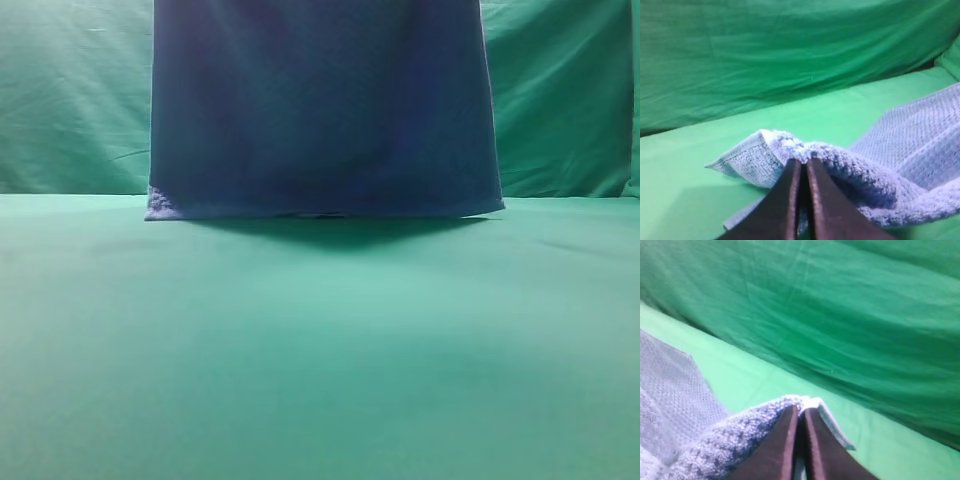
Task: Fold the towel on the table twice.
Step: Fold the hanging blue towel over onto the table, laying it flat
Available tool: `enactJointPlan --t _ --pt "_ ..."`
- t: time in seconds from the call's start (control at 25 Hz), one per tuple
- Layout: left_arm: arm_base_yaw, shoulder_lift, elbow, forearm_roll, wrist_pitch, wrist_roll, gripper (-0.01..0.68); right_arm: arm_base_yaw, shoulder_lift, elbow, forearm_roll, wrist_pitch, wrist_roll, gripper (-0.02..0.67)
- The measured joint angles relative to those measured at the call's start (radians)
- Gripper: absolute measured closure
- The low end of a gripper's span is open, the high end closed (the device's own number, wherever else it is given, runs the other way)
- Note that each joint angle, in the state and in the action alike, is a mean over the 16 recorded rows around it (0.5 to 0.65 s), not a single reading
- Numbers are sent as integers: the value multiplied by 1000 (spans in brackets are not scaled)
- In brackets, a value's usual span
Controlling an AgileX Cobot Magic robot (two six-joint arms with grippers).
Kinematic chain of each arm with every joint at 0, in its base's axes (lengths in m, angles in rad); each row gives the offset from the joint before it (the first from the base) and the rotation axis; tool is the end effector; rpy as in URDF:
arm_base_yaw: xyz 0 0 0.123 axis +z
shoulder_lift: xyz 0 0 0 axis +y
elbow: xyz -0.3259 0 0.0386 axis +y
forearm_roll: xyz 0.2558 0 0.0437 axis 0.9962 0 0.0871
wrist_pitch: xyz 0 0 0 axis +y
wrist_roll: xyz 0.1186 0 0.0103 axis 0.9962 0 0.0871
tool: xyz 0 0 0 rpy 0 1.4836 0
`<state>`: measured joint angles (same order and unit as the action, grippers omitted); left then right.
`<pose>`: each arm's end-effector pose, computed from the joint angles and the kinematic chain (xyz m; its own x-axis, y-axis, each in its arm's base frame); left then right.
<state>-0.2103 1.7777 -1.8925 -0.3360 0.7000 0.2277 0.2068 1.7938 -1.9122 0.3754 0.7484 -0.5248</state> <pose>0.4422 -0.1203 0.4540 -0.4555 0.0639 -0.8880 0.3742 0.9188 -0.1258 0.4434 0.1234 0.4499 -0.3616 -0.3146 -0.8776 -0.5148 0.8522 -0.0934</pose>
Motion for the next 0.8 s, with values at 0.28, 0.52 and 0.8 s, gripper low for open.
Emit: enactJointPlan --t 0.28,0.52,0.8 --pt "0 -50 11 24 150 0 673 0 -113 137 -86 85 84 649" --pt "0 -87 31 22 228 0 673 0 -240 315 -116 87 127 649" --pt "0 -162 166 -9 231 0 673 0 -393 521 -118 64 149 649"
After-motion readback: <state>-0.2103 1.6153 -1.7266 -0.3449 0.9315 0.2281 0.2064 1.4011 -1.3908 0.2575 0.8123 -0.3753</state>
